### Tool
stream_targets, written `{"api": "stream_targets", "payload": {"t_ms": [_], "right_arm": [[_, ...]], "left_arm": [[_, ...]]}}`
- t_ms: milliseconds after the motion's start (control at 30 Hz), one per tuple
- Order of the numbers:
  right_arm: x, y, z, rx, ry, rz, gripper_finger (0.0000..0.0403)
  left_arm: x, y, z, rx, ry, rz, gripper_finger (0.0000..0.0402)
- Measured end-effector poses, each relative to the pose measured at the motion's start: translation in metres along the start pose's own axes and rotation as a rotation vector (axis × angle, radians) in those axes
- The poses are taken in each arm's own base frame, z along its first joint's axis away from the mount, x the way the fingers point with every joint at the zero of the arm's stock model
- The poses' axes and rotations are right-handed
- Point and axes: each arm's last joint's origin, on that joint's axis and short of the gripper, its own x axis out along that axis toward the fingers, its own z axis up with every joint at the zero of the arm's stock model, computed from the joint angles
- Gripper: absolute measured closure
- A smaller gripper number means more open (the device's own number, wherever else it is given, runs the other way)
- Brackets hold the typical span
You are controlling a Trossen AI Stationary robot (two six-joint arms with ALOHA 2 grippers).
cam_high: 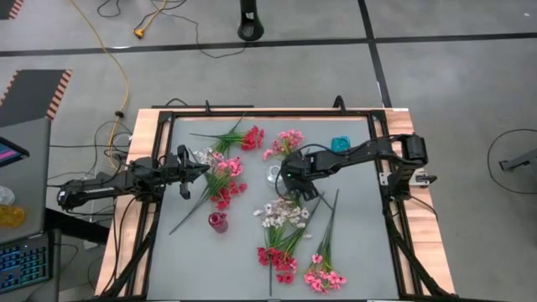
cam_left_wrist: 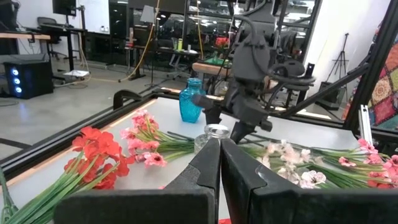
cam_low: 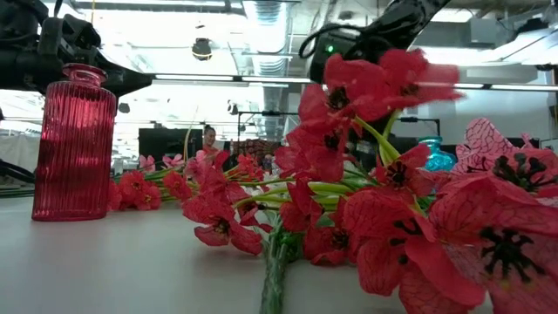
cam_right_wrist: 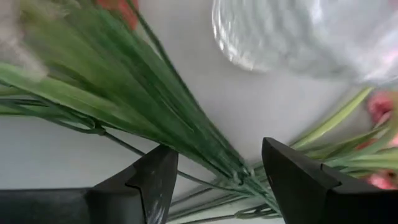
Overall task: Sort flowers into vase by color
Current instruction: Put the center white flowers into the blue vase
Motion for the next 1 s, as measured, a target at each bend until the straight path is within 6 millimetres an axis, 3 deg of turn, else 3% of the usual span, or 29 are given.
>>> {"api": "stream_targets", "payload": {"t_ms": [233, 700, 1000], "right_arm": [[0.0000, -0.0007, -0.0002, 0.003, 0.015, 0.008, 0.0176], [-0.0057, -0.0016, -0.0003, 0.004, 0.003, 0.001, 0.0329], [-0.0058, -0.0003, -0.0023, -0.001, 0.024, 0.013, 0.0376]], "left_arm": [[0.0000, 0.0000, 0.0001, -0.006, 0.000, 0.000, 0.0401], [0.0000, 0.0000, 0.0000, -0.008, 0.000, 0.000, 0.0401], [0.0000, 0.0000, 0.0000, -0.007, 0.000, 0.001, 0.0401]]}}
